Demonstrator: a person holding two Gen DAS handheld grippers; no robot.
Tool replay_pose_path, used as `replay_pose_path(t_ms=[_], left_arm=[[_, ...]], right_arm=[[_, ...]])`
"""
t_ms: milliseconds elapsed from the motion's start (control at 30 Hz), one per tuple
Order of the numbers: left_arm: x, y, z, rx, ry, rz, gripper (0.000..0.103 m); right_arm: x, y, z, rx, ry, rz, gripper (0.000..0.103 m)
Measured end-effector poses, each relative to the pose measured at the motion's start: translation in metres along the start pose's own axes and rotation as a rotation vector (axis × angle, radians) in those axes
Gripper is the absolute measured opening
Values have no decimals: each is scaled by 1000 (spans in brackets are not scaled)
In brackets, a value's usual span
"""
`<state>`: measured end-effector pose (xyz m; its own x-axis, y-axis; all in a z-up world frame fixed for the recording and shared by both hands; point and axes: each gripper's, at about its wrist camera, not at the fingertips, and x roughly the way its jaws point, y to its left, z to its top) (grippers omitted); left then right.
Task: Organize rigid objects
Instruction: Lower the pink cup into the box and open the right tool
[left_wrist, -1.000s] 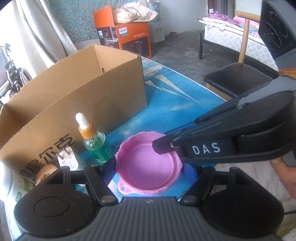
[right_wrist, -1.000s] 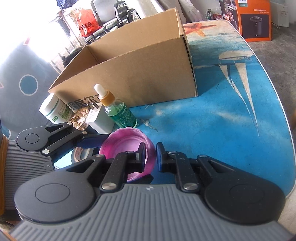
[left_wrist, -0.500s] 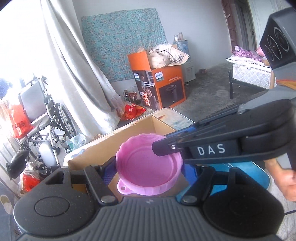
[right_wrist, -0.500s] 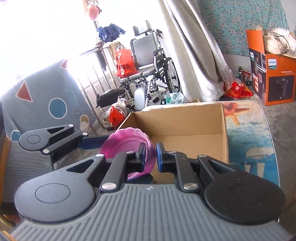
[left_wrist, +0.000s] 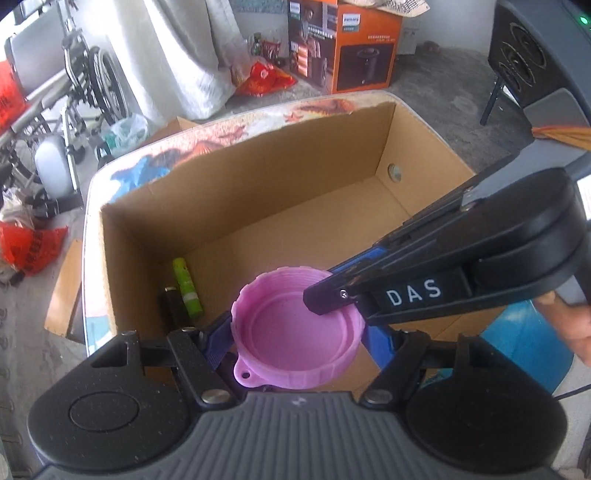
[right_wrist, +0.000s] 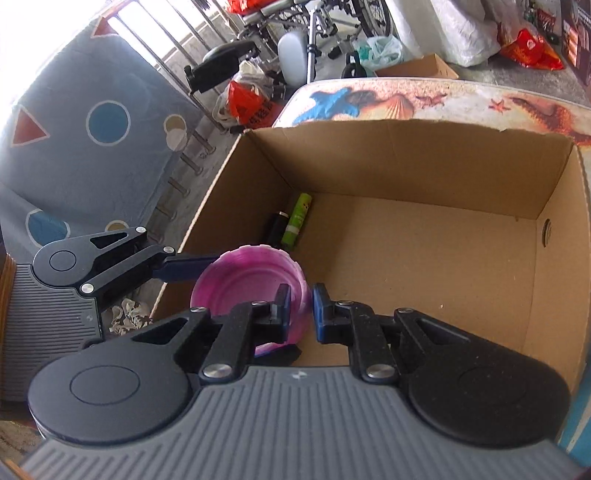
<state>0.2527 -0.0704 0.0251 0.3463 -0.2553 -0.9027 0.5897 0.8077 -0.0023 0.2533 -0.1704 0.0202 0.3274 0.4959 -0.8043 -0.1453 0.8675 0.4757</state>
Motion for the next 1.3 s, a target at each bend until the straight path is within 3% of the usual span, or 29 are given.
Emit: replay_pose_path(t_ms=[167, 500, 833, 1300], left_arm=[[37, 20, 5, -48, 132, -63, 75], [68, 33, 2, -53, 283, -66, 76], [56, 37, -3, -39, 294, -58, 79], [41, 36, 15, -96, 179, -52, 81]], right_arm=[[43, -14, 5, 30, 128, 4, 12], [94, -9, 11, 1, 267, -13, 13], [110, -10, 21, -28, 313, -14, 15], [76, -34, 19, 41, 211, -46, 15]])
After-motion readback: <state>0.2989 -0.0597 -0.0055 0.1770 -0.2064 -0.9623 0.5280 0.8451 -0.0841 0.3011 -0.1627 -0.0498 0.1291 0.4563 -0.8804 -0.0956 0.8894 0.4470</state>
